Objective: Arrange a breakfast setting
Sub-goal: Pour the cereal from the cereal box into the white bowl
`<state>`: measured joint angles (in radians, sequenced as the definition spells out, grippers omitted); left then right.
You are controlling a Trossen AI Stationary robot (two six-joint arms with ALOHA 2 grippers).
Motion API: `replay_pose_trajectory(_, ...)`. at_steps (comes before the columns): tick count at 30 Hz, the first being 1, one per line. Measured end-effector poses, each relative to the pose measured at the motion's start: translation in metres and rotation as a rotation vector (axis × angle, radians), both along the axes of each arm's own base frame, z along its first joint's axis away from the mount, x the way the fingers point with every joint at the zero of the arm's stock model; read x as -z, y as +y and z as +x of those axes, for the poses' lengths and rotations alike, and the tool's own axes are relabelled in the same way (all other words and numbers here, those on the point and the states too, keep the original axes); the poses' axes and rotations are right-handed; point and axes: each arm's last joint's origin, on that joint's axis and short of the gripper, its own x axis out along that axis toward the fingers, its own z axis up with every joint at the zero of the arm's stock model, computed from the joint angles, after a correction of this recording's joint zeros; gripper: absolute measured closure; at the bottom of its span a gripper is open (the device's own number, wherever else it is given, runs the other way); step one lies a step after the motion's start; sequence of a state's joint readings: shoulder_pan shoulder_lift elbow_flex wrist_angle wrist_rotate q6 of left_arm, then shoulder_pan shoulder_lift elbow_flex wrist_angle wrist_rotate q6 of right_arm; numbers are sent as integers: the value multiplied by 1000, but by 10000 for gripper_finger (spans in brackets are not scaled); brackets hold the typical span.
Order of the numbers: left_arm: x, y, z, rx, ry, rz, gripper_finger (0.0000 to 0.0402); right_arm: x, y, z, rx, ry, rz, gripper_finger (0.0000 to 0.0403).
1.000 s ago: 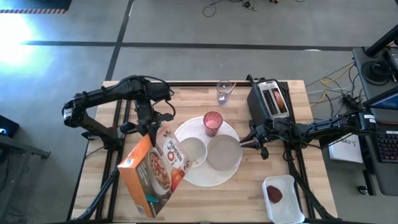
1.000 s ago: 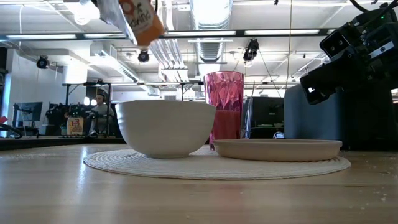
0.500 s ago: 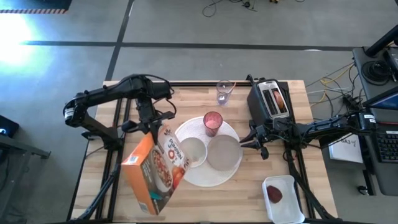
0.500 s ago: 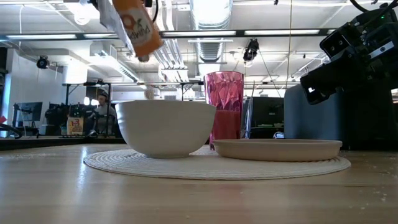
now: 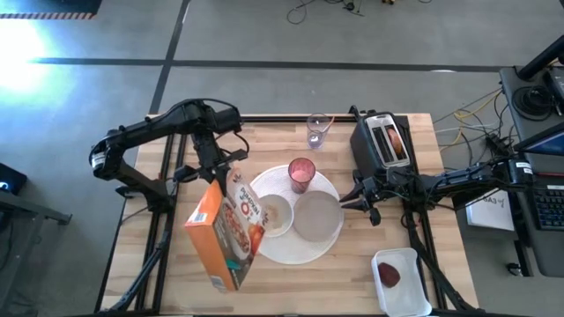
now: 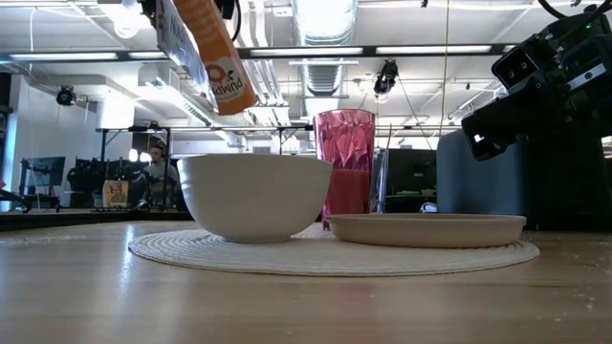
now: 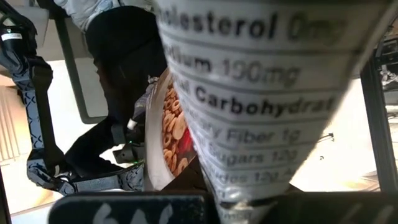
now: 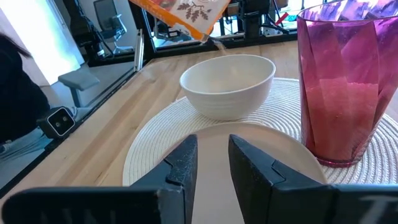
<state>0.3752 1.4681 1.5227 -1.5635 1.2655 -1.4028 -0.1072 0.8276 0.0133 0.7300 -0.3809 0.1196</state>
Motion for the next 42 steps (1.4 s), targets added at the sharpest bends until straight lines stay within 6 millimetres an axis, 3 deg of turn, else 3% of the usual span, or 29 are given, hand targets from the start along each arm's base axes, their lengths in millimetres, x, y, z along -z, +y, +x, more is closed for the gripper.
replay_pose_trajectory(42,0,4,2,-34,28,-54,401,0,0,0,0,0,0,321)
